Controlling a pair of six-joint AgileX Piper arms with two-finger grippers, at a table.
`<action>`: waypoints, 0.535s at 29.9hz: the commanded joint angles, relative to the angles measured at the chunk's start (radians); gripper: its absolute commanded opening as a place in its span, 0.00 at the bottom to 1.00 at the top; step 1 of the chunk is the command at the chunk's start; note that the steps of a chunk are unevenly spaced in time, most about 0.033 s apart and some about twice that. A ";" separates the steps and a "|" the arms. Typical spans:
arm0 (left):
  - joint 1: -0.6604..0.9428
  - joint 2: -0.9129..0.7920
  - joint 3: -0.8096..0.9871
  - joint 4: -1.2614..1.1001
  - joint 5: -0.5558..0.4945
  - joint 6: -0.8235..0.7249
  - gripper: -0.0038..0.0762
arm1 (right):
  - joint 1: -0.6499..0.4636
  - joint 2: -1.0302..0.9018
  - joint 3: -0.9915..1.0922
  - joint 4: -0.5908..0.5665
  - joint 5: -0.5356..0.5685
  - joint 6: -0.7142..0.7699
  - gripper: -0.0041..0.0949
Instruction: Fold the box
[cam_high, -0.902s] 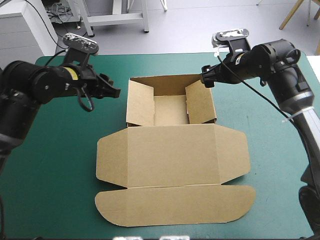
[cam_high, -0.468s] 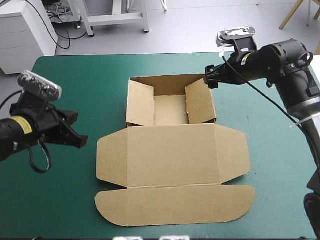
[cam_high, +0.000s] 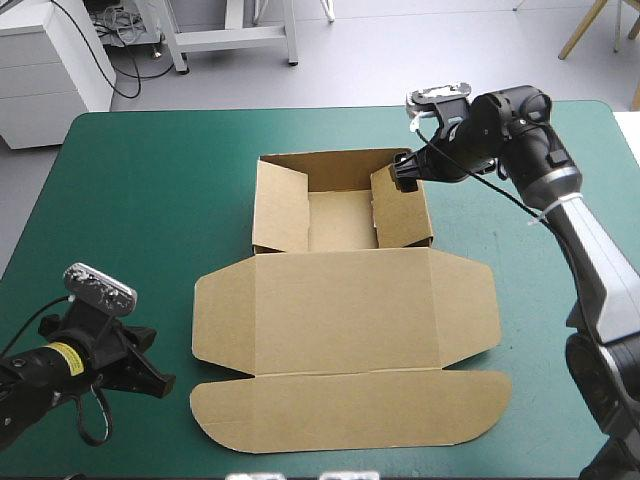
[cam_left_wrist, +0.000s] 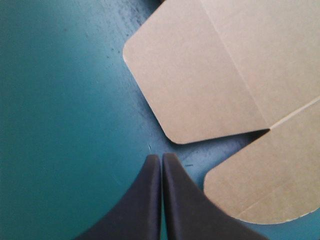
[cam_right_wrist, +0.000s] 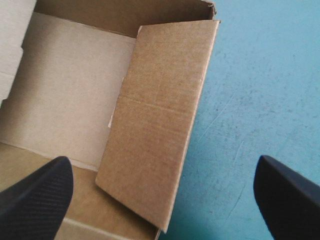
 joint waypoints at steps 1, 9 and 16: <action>0.002 -0.015 0.030 -0.005 -0.065 -0.018 0.04 | -0.009 0.025 -0.021 -0.011 -0.071 -0.009 0.95; 0.002 -0.018 0.062 -0.005 -0.059 -0.018 0.04 | -0.009 0.183 -0.021 -0.017 -0.149 -0.009 0.95; 0.002 -0.018 0.062 -0.005 -0.035 -0.018 0.04 | -0.009 0.235 -0.021 -0.015 -0.155 -0.005 0.70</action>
